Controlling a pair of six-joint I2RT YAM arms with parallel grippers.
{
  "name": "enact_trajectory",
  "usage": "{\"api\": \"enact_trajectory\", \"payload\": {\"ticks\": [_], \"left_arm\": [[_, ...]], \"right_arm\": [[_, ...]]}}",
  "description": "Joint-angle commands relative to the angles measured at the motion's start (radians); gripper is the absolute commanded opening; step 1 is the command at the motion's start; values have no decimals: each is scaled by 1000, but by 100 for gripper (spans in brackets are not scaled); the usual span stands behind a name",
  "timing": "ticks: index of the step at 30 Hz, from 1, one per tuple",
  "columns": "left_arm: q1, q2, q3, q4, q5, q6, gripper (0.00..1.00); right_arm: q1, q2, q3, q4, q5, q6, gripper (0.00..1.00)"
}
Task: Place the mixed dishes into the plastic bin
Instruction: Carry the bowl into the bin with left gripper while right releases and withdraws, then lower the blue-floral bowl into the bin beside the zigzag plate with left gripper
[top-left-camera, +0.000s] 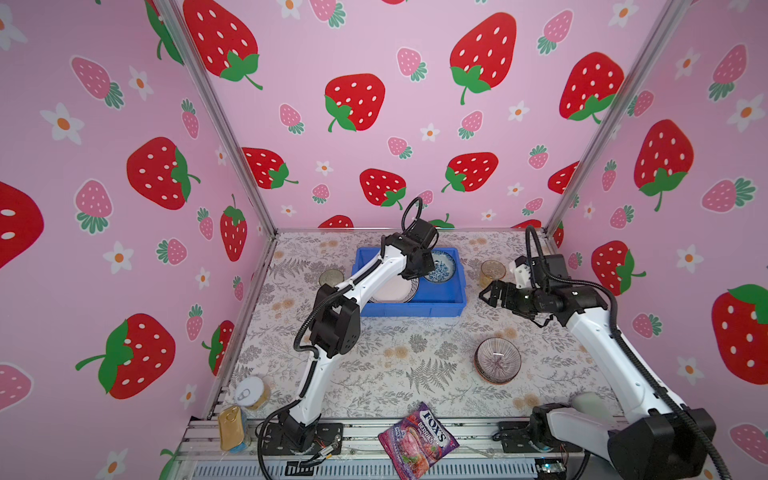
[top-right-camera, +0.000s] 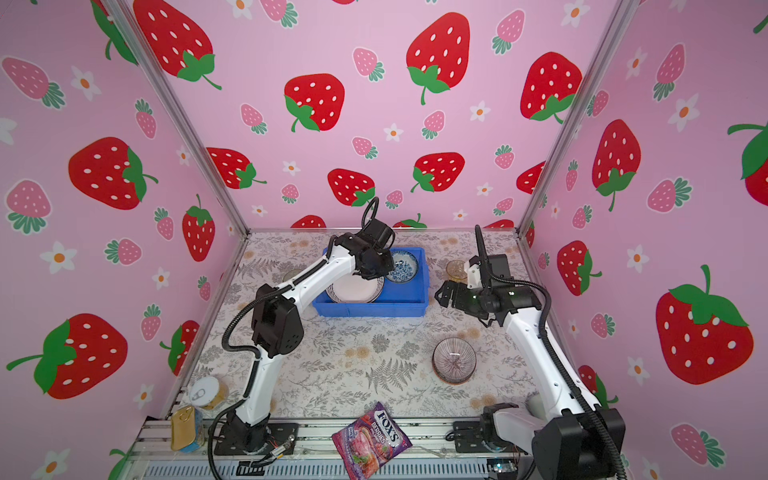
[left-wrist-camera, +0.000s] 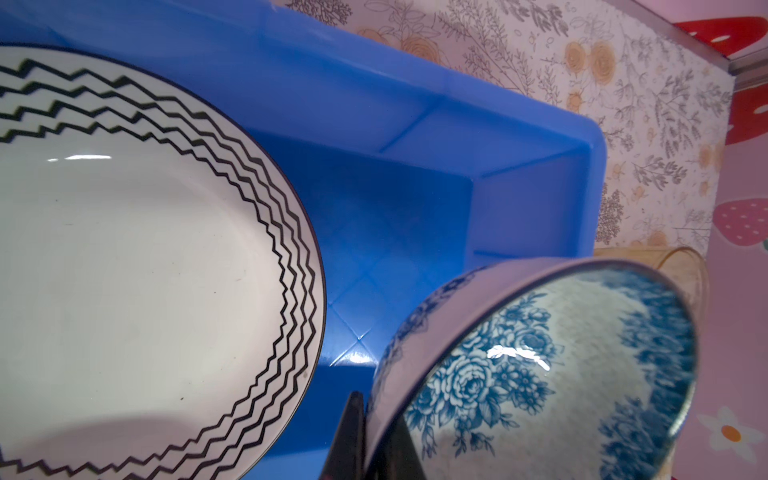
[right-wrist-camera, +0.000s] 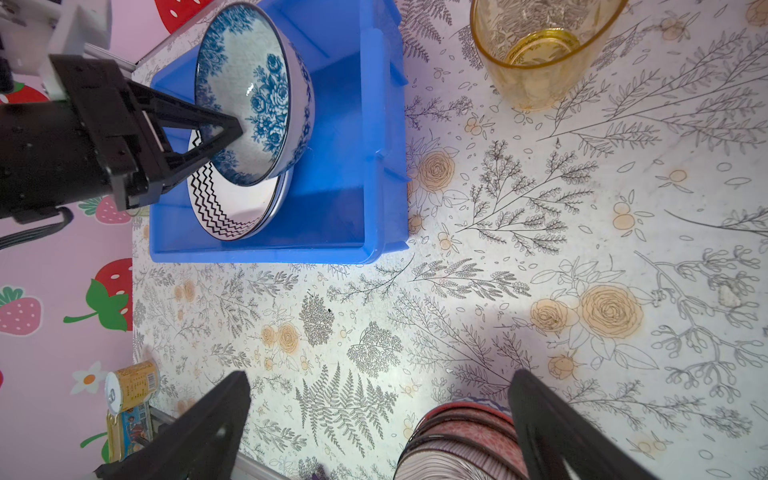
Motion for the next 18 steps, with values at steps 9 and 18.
{"api": "enact_trajectory", "payload": {"ticks": [9,18], "left_arm": [[12,48,65,75,2,-87,0],[15,82,73,123,37,-103,0]], "right_arm": [[-10,-34,-37,13,8,16,99],[-13,-25,-47,18,7,16,99]]}}
